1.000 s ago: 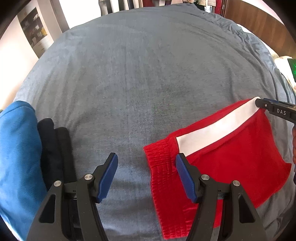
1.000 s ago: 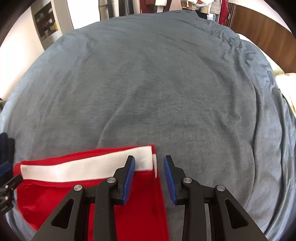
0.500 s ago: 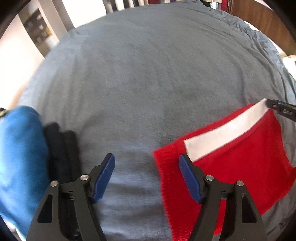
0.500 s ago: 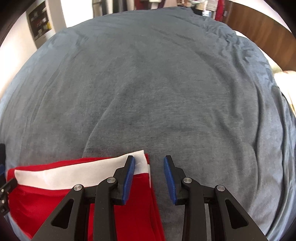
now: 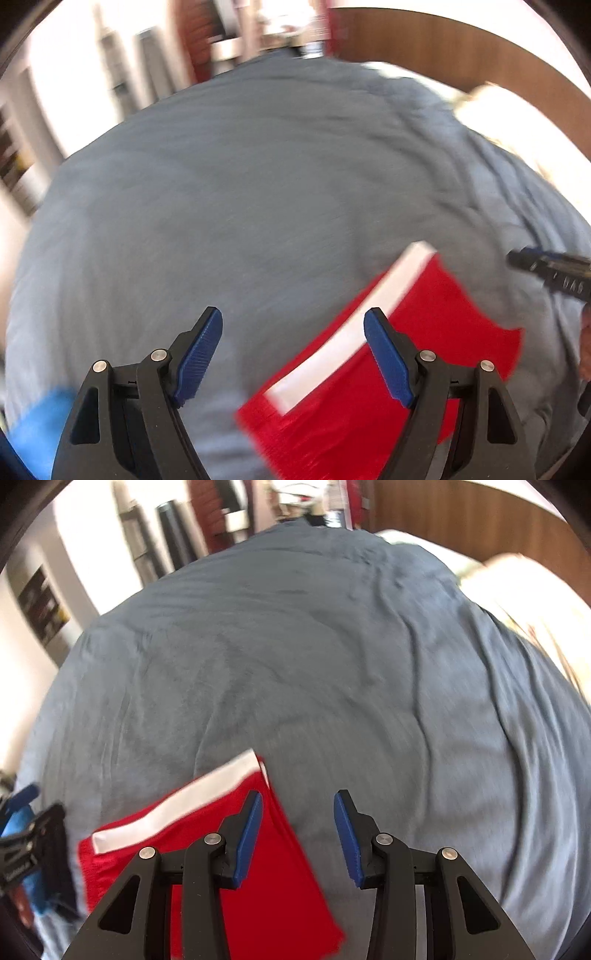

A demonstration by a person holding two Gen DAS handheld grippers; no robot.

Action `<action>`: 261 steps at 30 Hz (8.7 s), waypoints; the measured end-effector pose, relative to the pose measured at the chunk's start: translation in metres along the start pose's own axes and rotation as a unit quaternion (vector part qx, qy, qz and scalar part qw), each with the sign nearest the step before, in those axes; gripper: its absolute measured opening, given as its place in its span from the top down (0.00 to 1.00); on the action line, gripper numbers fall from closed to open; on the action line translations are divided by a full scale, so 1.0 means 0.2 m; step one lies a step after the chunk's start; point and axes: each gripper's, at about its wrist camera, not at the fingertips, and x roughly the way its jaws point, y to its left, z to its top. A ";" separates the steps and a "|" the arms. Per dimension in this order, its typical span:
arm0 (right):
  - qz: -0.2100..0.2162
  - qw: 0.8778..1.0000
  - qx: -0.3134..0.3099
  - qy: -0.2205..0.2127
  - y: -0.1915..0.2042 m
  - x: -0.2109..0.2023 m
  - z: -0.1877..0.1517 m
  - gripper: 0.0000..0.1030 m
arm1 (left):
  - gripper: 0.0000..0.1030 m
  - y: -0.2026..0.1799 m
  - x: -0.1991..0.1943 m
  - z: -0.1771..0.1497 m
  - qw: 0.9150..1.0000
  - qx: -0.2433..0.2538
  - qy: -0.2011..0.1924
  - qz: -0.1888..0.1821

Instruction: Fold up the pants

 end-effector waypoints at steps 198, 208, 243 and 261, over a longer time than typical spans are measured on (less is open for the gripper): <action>0.063 0.921 0.369 0.106 -0.13 0.06 -0.57 0.55 | 0.64 -0.69 1.00 0.45 0.860 0.267 0.304 -0.311; 0.055 0.923 0.368 0.095 -0.14 0.11 -0.58 0.59 | 0.77 -0.62 1.01 0.46 0.862 0.243 0.308 -0.322; 0.060 0.932 0.314 0.171 0.28 -0.03 -0.66 0.63 | 0.67 -0.22 0.83 0.31 0.864 0.311 0.281 -0.280; 0.071 0.958 0.207 0.187 0.32 0.02 -0.64 0.94 | 0.95 -0.18 0.75 0.31 0.856 0.350 0.268 -0.270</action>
